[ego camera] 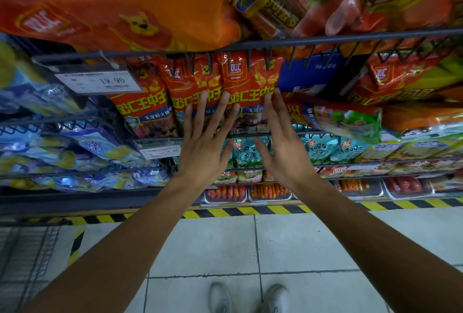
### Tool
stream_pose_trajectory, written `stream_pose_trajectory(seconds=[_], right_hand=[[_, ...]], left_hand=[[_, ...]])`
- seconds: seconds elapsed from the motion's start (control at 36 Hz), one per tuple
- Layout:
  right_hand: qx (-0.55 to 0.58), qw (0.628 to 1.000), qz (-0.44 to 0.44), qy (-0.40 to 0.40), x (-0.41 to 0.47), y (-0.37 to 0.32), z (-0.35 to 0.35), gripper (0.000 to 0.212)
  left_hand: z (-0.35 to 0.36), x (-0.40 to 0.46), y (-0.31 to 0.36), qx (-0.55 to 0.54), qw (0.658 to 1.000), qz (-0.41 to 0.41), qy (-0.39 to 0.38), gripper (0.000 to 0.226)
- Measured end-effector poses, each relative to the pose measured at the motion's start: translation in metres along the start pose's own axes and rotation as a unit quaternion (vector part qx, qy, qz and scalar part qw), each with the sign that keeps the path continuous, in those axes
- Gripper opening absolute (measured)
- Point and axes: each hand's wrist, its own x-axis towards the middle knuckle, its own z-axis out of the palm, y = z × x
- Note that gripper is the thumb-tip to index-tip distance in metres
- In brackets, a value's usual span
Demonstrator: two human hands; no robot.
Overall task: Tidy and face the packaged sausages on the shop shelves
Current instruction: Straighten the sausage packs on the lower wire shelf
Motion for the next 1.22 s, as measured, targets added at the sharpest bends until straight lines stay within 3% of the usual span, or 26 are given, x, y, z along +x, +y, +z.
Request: stream_pose_trajectory(seconds=[0.14, 0.22, 0.36, 0.56, 0.81, 0.97, 1.08, 1.22], right_hand=[[-0.013, 0.999, 0.014, -0.031, -0.004, 0.002, -0.009, 0.088], [0.016, 0.998, 0.032, -0.052, -0.014, 0.005, -0.014, 0.079], [0.071, 0.984, 0.141, -0.079, -0.053, 0.014, -0.038, 0.072], [0.089, 0.960, 0.258, -0.057, -0.090, 0.011, -0.098, 0.066], [0.020, 0.982, 0.173, -0.069, -0.085, -0.024, -0.161, 0.064], [-0.081, 0.992, 0.074, -0.061, -0.065, -0.032, -0.176, 0.061], [-0.145, 0.985, 0.040, -0.087, -0.039, -0.033, -0.182, 0.061], [-0.244, 0.955, 0.061, -0.157, -0.010, -0.027, -0.185, 0.064]], left_hand=[[-0.007, -0.001, 0.002, 0.012, 1.000, -0.002, -0.020, 0.074], [-0.011, -0.002, 0.005, 0.010, 1.000, -0.002, -0.027, 0.077], [-0.027, -0.005, 0.012, -0.030, 0.998, -0.024, -0.052, 0.083], [-0.059, -0.009, 0.030, -0.072, 0.981, -0.071, -0.165, 0.079], [-0.104, -0.003, 0.084, -0.177, 0.949, -0.078, -0.249, 0.075], [-0.117, -0.014, 0.114, -0.242, 0.932, -0.086, -0.257, 0.070], [-0.117, -0.017, 0.122, -0.272, 0.916, -0.101, -0.276, 0.068], [-0.107, -0.009, 0.124, -0.289, 0.906, -0.105, -0.290, 0.069]])
